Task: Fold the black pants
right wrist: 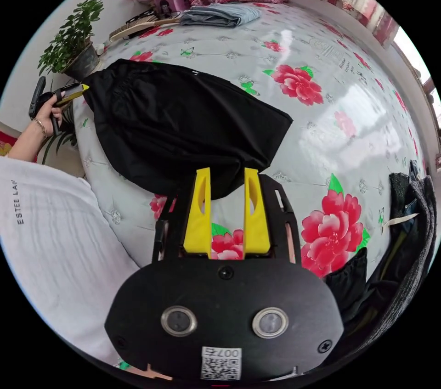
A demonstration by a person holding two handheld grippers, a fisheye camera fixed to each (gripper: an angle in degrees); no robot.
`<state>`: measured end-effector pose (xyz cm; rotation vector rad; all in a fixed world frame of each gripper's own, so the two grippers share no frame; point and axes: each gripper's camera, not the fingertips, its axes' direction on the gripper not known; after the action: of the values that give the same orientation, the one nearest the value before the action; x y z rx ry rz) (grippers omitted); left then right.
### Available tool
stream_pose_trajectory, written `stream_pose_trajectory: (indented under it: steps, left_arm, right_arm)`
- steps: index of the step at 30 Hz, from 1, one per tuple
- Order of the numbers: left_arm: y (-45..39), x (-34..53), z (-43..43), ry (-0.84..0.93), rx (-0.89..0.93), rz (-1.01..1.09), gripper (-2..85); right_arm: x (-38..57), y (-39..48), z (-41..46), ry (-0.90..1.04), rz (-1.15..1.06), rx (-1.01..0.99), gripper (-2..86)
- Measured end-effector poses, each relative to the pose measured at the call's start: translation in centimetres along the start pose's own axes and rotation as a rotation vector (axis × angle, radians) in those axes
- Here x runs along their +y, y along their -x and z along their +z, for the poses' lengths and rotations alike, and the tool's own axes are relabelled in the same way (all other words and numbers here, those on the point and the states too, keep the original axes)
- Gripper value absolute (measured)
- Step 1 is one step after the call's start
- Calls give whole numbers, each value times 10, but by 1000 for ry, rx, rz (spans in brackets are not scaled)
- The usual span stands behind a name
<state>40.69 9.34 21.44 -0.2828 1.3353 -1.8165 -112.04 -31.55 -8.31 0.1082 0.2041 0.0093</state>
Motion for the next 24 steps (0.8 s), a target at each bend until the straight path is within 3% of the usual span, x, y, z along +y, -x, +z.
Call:
stream_pose_trajectory:
  steps: [7,13,15,18,24]
  left_arm:
    - [-33,-4,-6,14,-33,-8,-5]
    - [-67,-6,-8,15,-56,-18,-5]
    - [-82,-9,-12,8,-58,-7,-5]
    - [-126,-12,-28,-29,-79,100,-6]
    - [-296,1,-59,-55,-80,617,-1]
  right_arm:
    - [56,1,-19,-100,67,37,6]
    - [104,-24,33,67,178,-48,25]
    - [111,-30,30,37,193,-78,34]
    - [130,-42,18,-29,213,-105,45]
    - [176,-86,12,-126,360,-156,56]
